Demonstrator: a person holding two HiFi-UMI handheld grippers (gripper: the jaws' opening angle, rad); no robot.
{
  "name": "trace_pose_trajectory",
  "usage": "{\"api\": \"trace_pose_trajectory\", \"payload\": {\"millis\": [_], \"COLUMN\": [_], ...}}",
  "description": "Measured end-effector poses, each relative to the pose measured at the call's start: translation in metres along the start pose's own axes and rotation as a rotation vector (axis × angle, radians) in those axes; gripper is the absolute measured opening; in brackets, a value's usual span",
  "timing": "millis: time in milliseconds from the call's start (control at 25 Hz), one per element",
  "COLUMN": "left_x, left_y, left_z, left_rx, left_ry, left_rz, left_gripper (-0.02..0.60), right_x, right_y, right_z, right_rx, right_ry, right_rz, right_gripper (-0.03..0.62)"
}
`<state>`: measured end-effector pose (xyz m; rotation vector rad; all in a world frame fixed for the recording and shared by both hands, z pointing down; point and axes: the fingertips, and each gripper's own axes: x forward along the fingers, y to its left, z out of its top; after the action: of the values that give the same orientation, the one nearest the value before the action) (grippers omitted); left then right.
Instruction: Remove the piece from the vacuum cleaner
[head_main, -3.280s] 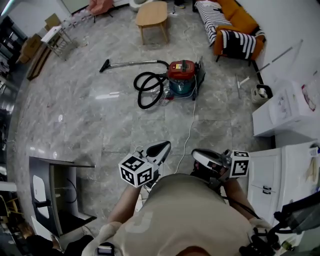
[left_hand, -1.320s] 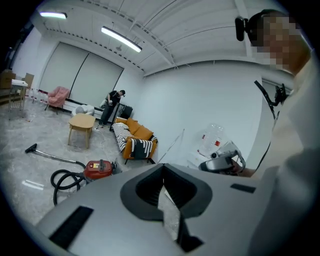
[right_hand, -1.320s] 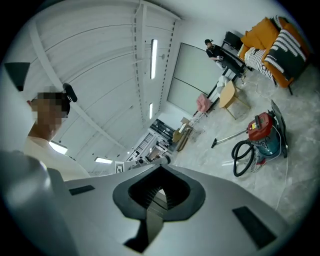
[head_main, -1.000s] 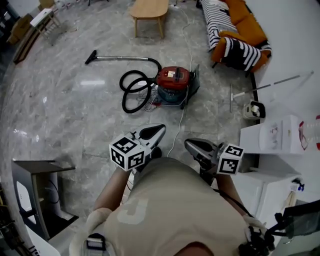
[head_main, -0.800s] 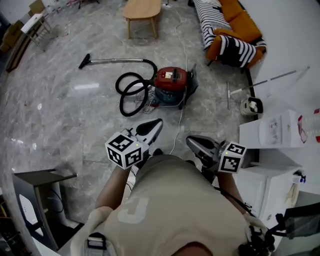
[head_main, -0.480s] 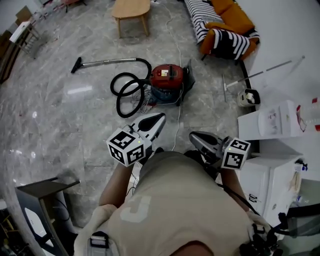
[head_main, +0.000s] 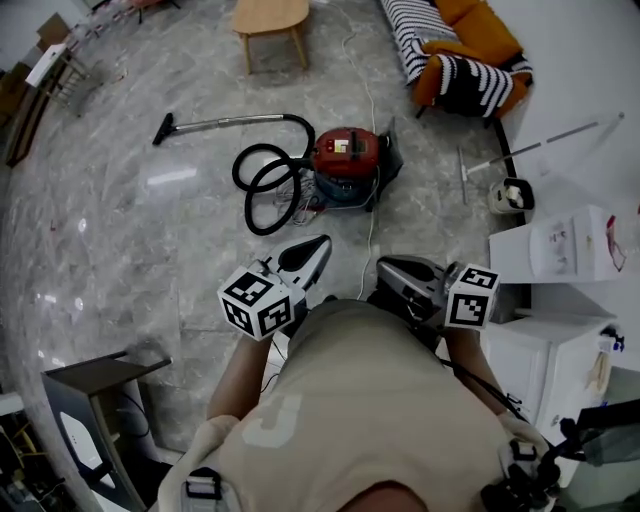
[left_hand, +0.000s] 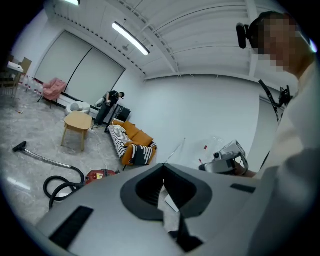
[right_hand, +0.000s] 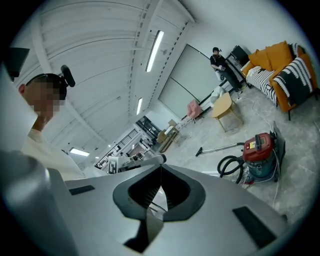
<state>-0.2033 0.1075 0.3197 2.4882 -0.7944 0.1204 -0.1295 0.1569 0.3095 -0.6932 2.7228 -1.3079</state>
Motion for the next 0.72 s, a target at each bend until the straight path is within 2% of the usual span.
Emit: {"api": "trace_pose_trajectory", "payload": {"millis": [200,320,560,720], "left_x": [0.021,0.043,0.111,0.164], "left_y": [0.006,0.008,-0.006,-0.025], "left_z": [0.003,0.012,0.032,0.045], "left_rx": [-0.004,0.002,0.063,0.107], "left_ry": [0.03,0.058,0.12,0.13], "left_rz": [0.03,0.044,0.031,0.038], "left_gripper": [0.005,0.005,0.005,0.005], "right_x": [0.002,-0.008,-0.046,-0.079], "right_y": [-0.019,-0.035,-0.084,-0.119], "right_z": [0.019,0.036,0.081,0.104], "right_rx": [0.016,0.048,0.072,0.076], "right_ry": [0.01,-0.018,-0.109,-0.114], "right_rz": [0.039,0.048,0.027,0.034], "right_gripper": [0.003,0.003,0.003,0.003]}}
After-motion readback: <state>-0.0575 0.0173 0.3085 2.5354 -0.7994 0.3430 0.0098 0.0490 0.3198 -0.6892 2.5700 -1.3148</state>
